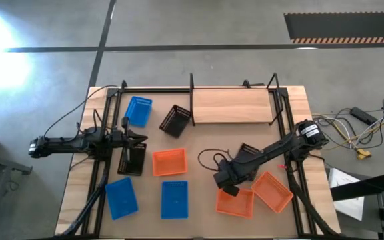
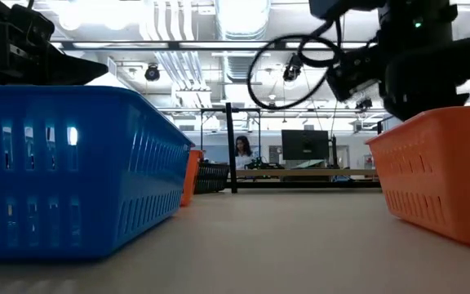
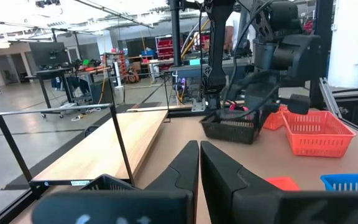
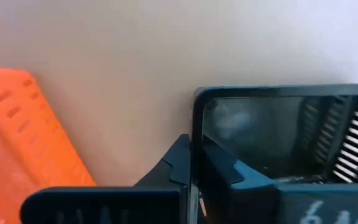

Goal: Stack baskets on shelf by color
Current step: Put the bottom right black bin on the shelf

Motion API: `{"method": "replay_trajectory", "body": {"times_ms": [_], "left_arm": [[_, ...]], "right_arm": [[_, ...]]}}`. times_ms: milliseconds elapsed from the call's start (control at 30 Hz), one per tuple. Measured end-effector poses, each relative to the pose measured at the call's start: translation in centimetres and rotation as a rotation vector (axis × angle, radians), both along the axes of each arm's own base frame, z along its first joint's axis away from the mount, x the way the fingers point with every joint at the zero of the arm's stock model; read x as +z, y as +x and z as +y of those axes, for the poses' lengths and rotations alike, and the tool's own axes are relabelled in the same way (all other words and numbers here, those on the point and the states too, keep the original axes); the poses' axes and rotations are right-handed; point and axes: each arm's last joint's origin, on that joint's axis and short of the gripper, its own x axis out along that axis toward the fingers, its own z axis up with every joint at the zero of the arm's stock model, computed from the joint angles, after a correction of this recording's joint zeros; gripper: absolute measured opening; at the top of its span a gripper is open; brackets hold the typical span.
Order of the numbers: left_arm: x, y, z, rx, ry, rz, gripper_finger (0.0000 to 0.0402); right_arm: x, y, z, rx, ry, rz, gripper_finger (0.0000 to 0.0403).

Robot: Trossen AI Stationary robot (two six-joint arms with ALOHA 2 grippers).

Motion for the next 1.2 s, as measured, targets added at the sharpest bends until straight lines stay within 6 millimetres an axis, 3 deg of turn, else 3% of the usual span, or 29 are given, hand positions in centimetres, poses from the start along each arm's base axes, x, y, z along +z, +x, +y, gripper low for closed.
{"method": "replay_trajectory", "body": {"times_ms": [267, 367, 467, 667, 767, 967, 1200], "left_arm": [[0.0, 0.0, 0.0, 0.000, 0.000, 0.000, 0.0000], [0.0, 0.0, 0.0, 0.000, 0.000, 0.000, 0.0000], [0.0, 0.0, 0.0, 0.000, 0.000, 0.000, 0.0000], [0.0, 0.0, 0.0, 0.000, 0.000, 0.000, 0.0000], [0.0, 0.0, 0.0, 0.000, 0.000, 0.000, 0.0000], [0.0, 0.0, 0.0, 0.000, 0.000, 0.000, 0.0000], [0.0, 0.0, 0.0, 0.000, 0.000, -0.001, 0.0000]], "right_arm": [[6.0, 3.1, -1.7, 0.327, -0.161, -0.226, 0.0009], [8.4, 4.5, -4.1, 0.412, -0.255, -0.275, 0.0009], [9.5, 5.6, -7.7, 0.482, -0.296, -0.277, 0.0009], [9.3, 6.1, -16.9, 0.465, -0.339, -0.213, 0.0009], [8.8, 6.5, -20.3, 0.457, -0.322, -0.259, 0.0009], [7.3, 7.6, -23.4, 0.469, -0.282, -0.341, 0.0009], [4.4, 8.6, -24.1, 0.470, -0.297, -0.253, 0.0009]]}}
